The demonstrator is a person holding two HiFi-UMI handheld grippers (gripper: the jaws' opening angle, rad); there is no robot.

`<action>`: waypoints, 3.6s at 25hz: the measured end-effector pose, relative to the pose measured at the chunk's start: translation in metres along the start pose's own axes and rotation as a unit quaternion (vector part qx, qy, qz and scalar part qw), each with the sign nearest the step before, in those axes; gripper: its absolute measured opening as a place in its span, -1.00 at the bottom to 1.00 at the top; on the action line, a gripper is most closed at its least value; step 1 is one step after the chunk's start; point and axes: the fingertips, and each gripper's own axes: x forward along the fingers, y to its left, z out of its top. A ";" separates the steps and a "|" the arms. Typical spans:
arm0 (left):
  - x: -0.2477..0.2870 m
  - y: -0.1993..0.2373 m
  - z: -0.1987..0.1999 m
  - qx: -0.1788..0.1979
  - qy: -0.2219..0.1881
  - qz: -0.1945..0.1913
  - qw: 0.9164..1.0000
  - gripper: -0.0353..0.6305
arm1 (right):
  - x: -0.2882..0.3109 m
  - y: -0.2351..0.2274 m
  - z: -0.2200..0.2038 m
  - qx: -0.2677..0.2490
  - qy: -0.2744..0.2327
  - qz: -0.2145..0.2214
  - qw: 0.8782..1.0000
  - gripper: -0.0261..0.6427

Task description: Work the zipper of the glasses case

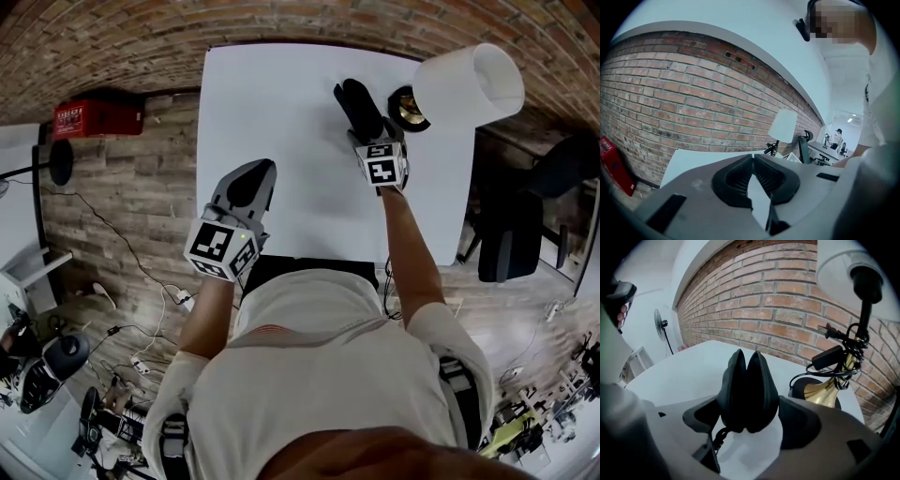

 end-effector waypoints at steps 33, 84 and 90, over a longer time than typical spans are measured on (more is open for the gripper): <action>-0.057 -0.030 0.076 0.017 -0.112 -0.134 0.985 -0.82 | -0.281 0.048 0.147 0.160 -0.321 0.063 0.931 -0.02; -0.116 -0.036 0.118 -0.221 -0.195 -0.315 0.902 -0.09 | -0.345 0.204 0.149 0.141 -0.359 0.256 0.887 -0.29; -0.111 -0.023 0.126 -0.227 -0.217 -0.268 0.911 -0.09 | -0.321 0.231 0.136 0.074 -0.326 0.191 0.923 -0.50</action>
